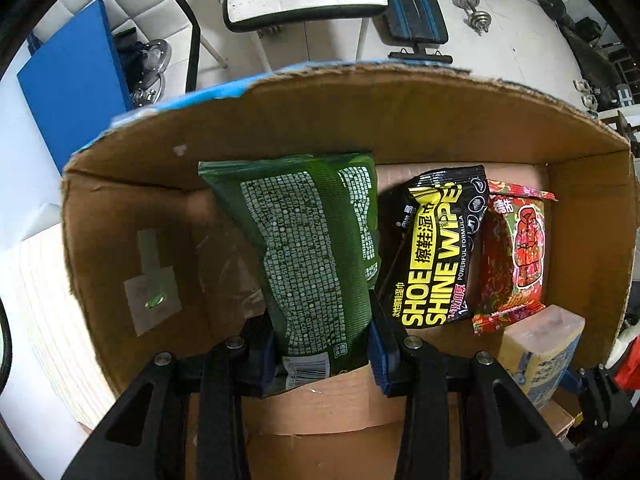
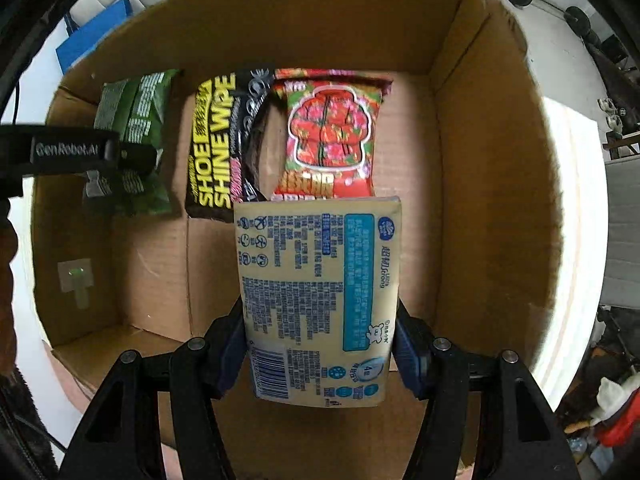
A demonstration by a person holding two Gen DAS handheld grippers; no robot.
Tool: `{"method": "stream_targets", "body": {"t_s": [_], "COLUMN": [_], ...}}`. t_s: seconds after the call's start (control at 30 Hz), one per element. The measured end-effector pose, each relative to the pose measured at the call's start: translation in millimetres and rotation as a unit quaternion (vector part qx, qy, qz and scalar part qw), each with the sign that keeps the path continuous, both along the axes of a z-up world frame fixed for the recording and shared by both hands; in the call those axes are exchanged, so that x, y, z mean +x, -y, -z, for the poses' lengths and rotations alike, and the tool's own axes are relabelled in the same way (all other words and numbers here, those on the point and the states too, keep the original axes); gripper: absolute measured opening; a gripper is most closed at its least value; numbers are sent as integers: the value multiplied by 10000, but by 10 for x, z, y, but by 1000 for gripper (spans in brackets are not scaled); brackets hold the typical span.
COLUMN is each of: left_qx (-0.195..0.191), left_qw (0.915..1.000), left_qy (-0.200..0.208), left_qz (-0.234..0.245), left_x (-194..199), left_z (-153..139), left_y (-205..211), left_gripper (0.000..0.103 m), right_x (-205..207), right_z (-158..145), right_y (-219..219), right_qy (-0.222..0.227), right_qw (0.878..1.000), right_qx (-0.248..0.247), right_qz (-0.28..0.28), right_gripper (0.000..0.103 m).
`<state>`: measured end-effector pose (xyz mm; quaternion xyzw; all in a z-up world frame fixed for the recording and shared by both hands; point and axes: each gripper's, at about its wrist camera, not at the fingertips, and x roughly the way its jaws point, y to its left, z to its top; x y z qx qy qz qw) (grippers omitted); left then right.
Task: Organize soft objects
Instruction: 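Place the green pack and milk carton into the box, open both grippers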
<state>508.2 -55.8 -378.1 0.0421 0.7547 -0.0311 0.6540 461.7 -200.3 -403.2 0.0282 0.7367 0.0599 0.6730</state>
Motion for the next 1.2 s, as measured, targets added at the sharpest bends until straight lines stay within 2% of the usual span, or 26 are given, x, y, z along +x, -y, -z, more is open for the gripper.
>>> {"method": "stream_targets", "body": {"t_s": [0.13, 0.23, 0.27, 0.3, 0.37, 0.43, 0.6, 0.73, 1.0, 1.2], "left_qx": [38, -74, -124, -161, -159, -158, -277, -326, -246, -264], "left_qw": [10000, 9999, 9998, 9998, 9998, 9997, 9985, 9973, 9953, 9917], "left_qy": [-24, -87, -102, -78, 53, 186, 420, 585, 888, 1167], "left_qz": [-22, -113, -113, -98, -66, -51, -206, -295, -288, -480], "left_x": [25, 45, 51, 58, 54, 24, -35, -161, -474, -737], "left_z": [30, 19, 2, -20, -101, -208, -410, -568, -841, -1096], "left_y": [9, -17, -25, -26, -28, -18, -71, -129, -172, -253], "left_gripper": [37, 40, 47, 51, 70, 81, 99, 100, 101, 100], "right_x": [-35, 14, -16, -23, -3, 7, -4, -40, -148, -291], "right_z": [119, 201, 219, 206, 202, 112, -93, -269, -624, -805], "right_y": [-9, -30, -35, -32, -27, -32, -22, 47, 139, 144], "right_qy": [-115, -243, -285, -328, -301, -214, 22, 256, 393, 530], "right_qw": [9999, 9995, 9994, 9992, 9995, 9997, 9998, 9993, 9991, 9985], "right_qx": [-87, -148, -171, -205, -122, -121, -186, -253, -160, -30], "right_qz": [-25, -115, -117, -93, -46, -22, 51, 89, 88, 110], "right_gripper": [65, 67, 67, 72, 81, 91, 103, 103, 103, 103]}}
